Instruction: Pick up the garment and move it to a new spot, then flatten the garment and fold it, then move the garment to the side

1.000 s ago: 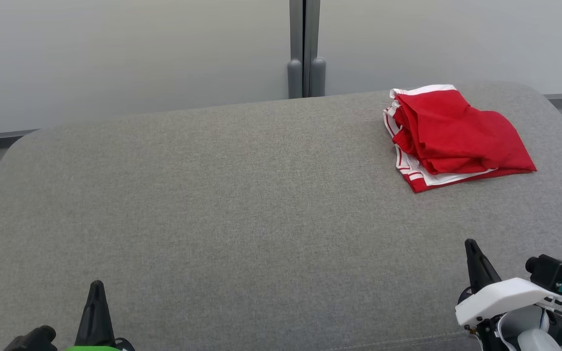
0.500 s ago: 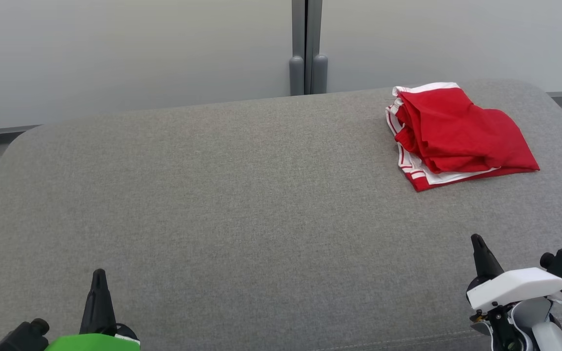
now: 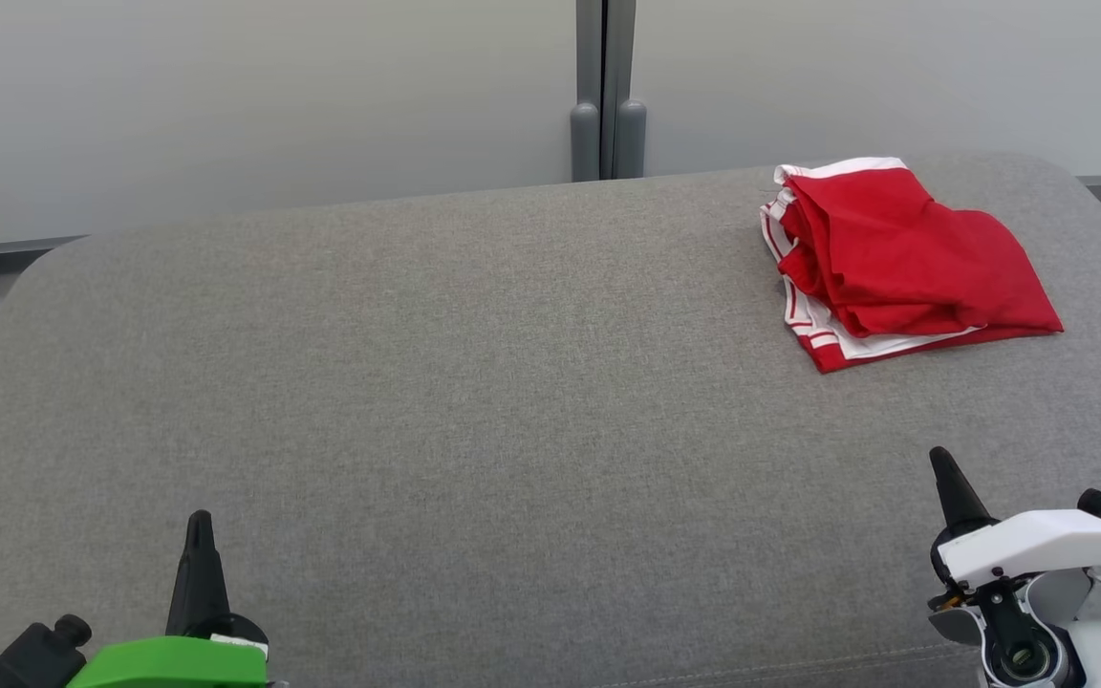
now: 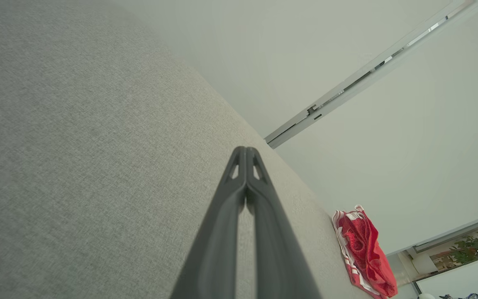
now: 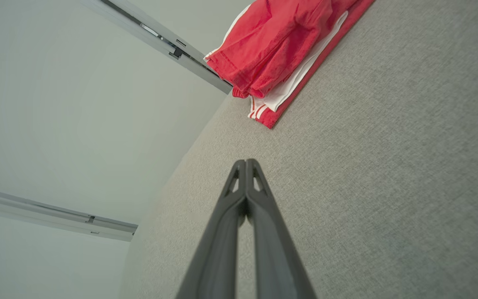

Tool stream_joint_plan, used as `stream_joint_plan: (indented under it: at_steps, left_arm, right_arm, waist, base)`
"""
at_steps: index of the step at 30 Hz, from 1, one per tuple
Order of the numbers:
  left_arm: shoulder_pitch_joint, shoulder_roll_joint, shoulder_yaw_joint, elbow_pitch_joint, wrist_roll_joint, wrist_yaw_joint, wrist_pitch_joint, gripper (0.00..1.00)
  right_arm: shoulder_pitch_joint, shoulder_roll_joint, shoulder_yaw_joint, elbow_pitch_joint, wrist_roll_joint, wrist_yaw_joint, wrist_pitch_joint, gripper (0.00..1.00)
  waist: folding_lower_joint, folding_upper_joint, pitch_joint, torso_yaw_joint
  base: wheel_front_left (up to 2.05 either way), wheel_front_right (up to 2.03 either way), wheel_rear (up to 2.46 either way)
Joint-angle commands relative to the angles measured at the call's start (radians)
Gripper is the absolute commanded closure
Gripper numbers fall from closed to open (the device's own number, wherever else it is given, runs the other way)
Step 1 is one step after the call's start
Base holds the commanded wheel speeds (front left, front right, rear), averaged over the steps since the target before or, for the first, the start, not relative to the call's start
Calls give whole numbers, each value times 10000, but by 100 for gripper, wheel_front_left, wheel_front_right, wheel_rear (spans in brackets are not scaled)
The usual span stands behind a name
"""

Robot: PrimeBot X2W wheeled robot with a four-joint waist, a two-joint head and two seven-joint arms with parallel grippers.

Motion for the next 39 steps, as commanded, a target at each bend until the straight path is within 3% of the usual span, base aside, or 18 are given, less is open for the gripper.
stream_joint_plan:
  at_steps: [1, 39]
  left_arm:
    - [-322, 7, 2, -103, -420, -71, 38, 100]
    - [-901, -132, -238, -65, -4176, -294, 452, 100]
  right_arm:
    - [-314, -16, -121, -74, 388, 0, 153, 100]
    - [-812, 137, -1053, 91, 3880, 1, 1699, 100]
  waist:
    - [0, 0, 14, 9]
    - [0, 0, 253, 148]
  base:
    - [0, 0, 0]
    - [0, 0, 0]
